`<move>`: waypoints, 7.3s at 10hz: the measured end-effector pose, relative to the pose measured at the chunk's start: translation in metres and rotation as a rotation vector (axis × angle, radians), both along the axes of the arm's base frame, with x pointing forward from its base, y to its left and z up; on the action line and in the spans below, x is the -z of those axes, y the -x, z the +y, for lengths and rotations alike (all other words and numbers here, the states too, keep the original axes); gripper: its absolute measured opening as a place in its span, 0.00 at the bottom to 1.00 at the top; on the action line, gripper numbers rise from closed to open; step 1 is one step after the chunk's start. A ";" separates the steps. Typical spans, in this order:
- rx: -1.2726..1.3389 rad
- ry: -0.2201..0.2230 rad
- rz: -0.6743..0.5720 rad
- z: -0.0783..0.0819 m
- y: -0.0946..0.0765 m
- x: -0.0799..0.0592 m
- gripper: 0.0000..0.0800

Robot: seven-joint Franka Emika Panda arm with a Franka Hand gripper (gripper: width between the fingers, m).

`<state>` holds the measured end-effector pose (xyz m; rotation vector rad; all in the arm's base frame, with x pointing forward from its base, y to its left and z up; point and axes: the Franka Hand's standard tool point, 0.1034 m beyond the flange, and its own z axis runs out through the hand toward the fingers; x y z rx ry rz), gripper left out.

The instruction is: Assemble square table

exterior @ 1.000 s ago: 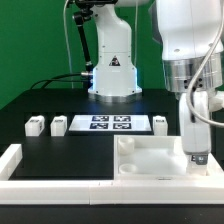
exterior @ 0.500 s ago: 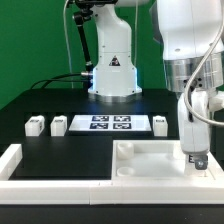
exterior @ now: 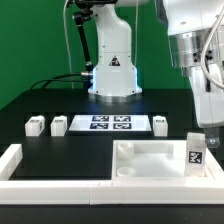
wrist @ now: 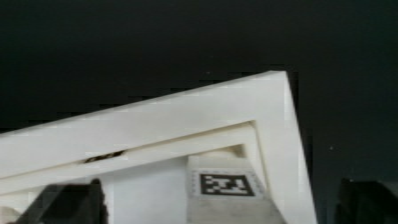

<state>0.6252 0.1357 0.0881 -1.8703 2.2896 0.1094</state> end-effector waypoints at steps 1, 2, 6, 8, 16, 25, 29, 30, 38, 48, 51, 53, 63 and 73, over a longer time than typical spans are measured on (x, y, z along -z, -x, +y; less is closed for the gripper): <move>-0.002 0.001 0.002 0.000 0.000 0.001 0.81; -0.005 0.001 0.001 0.000 0.000 0.002 0.81; -0.012 0.002 0.001 0.001 0.001 0.002 0.81; -0.013 0.002 0.001 0.001 0.001 0.003 0.81; -0.323 0.021 -0.052 0.029 0.025 -0.022 0.81; -1.063 0.138 -0.139 0.005 0.120 0.017 0.81; -1.329 0.158 -0.178 0.003 0.117 0.016 0.81; -1.401 0.163 -0.189 0.002 0.117 0.016 0.81; -1.996 0.179 -0.150 -0.023 0.193 0.045 0.81; -1.833 -0.403 0.355 -0.028 0.236 0.057 0.81; -1.736 -0.599 0.546 -0.035 0.246 0.065 0.81; -1.722 -0.580 0.532 -0.040 0.234 0.066 0.81; -1.624 -0.585 0.625 -0.032 0.256 0.083 0.70; -1.619 -0.583 0.620 -0.035 0.253 0.082 0.36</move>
Offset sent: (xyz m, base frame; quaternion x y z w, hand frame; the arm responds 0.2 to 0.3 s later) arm 0.0000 0.0000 0.0000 0.0000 0.0000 0.0000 1.0000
